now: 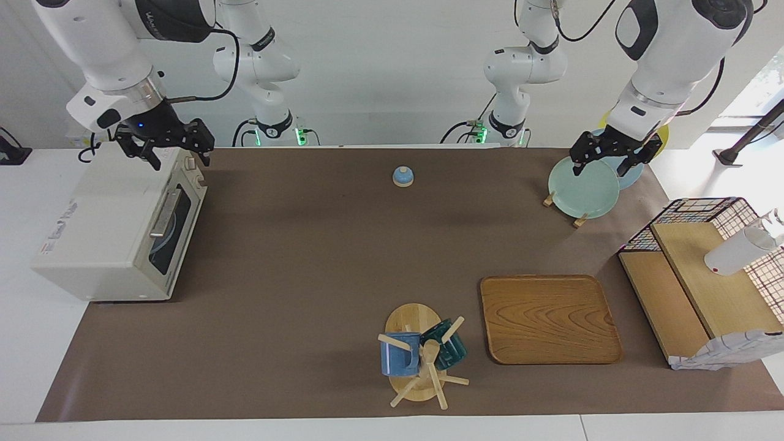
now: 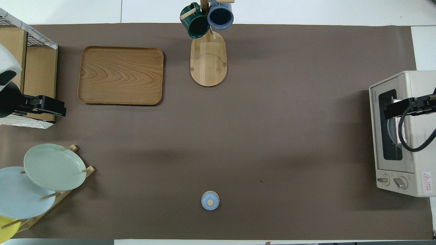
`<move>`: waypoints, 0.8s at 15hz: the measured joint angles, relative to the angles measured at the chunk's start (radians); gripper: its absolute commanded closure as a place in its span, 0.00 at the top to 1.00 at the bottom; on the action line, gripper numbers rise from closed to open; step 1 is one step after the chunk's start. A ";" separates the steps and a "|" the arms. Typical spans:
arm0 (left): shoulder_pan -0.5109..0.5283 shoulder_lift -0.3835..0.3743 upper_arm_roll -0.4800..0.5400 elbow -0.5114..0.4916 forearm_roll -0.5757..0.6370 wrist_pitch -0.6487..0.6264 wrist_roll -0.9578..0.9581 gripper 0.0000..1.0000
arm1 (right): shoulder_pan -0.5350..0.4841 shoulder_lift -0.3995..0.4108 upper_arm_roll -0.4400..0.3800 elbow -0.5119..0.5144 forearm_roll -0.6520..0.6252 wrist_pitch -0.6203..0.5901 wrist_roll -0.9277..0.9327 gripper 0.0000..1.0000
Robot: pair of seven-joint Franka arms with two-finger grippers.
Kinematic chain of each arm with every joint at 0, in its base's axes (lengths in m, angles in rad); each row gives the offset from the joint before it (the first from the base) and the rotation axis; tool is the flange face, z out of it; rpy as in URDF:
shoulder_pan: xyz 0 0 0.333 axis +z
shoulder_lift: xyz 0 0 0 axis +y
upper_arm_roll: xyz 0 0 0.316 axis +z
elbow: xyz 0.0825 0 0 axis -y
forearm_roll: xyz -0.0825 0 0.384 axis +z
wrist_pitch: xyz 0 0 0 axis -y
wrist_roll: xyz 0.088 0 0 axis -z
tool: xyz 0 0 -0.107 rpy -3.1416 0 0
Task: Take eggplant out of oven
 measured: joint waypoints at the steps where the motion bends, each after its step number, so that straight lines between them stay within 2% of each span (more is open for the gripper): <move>1: 0.000 0.000 0.000 0.000 0.000 0.000 0.000 1.00 | 0.000 0.000 0.000 0.000 0.000 0.000 0.000 1.00; 8: 0.000 0.000 0.000 0.000 0.000 0.000 0.000 1.00 | 0.000 -0.001 0.000 0.000 0.000 0.000 0.000 1.00; 9: 0.000 0.000 0.000 0.000 0.000 0.000 0.000 1.00 | 0.000 -0.001 0.000 0.000 0.000 0.000 0.000 0.97; 10: 0.000 0.000 0.000 0.000 0.000 0.000 0.000 1.00 | 0.000 -0.001 0.000 -0.001 0.000 0.000 0.000 0.54; 11: 0.000 0.000 0.000 0.000 0.000 0.000 0.000 1.00 | -0.002 -0.001 -0.001 -0.004 0.000 0.000 0.000 0.01; 12: 0.000 0.000 0.000 0.000 0.000 0.000 0.000 1.00 | -0.004 -0.001 -0.001 -0.007 0.000 0.004 -0.001 0.00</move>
